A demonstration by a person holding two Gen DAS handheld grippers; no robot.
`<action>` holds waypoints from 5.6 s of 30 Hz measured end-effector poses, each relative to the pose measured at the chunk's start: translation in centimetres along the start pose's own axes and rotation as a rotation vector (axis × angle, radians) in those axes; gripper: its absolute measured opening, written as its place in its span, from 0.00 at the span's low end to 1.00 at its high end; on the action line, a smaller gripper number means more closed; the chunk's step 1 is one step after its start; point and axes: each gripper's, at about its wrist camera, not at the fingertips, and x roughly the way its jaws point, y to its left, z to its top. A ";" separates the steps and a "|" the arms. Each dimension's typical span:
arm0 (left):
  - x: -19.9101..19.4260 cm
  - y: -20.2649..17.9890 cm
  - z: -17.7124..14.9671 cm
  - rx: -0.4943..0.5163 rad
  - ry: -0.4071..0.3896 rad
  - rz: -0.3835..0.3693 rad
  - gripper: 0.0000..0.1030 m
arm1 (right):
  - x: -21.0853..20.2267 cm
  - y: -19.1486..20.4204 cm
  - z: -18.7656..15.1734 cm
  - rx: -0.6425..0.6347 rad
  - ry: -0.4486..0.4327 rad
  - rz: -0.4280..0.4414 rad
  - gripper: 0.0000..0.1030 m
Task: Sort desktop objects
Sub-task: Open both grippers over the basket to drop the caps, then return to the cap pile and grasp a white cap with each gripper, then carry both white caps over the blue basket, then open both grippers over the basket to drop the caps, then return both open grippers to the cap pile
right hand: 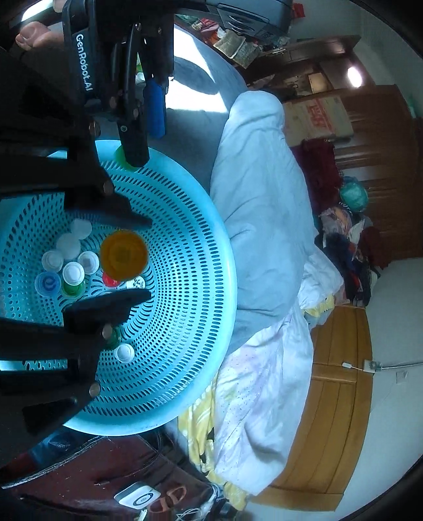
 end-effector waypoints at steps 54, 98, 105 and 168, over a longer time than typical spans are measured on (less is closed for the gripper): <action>-15.5 33.5 -39.3 -0.767 -0.083 0.469 0.26 | 6.6 42.6 -19.9 -0.553 0.454 0.663 0.35; -8.5 10.6 -8.9 -0.126 -0.099 0.361 0.26 | -2.6 12.2 0.2 -0.197 -0.052 0.211 0.34; -6.3 4.4 -3.9 0.002 -0.116 0.323 0.26 | -3.1 6.0 0.9 -0.113 -0.061 0.114 0.34; -14.1 34.5 -37.6 -0.998 0.076 0.700 0.96 | 9.6 32.6 -17.8 -0.495 0.393 0.524 0.96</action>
